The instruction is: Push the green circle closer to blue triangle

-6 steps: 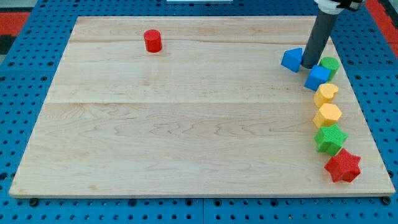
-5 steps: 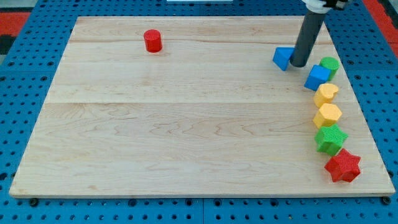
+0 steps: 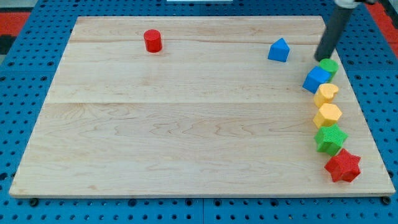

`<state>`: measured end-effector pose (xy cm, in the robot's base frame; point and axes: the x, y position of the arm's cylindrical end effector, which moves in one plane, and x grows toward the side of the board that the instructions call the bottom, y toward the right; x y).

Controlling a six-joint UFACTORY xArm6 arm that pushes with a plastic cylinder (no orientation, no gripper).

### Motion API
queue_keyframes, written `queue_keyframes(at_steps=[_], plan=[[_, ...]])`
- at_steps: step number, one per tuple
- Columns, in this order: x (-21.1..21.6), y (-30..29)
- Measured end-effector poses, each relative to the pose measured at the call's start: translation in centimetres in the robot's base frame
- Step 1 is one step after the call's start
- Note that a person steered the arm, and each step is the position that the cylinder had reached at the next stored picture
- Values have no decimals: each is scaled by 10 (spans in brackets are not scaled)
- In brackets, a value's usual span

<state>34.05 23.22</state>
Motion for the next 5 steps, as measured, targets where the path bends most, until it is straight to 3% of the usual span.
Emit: queue_keyframes(at_steps=[3,5], plan=[[-9,24],[98,62]])
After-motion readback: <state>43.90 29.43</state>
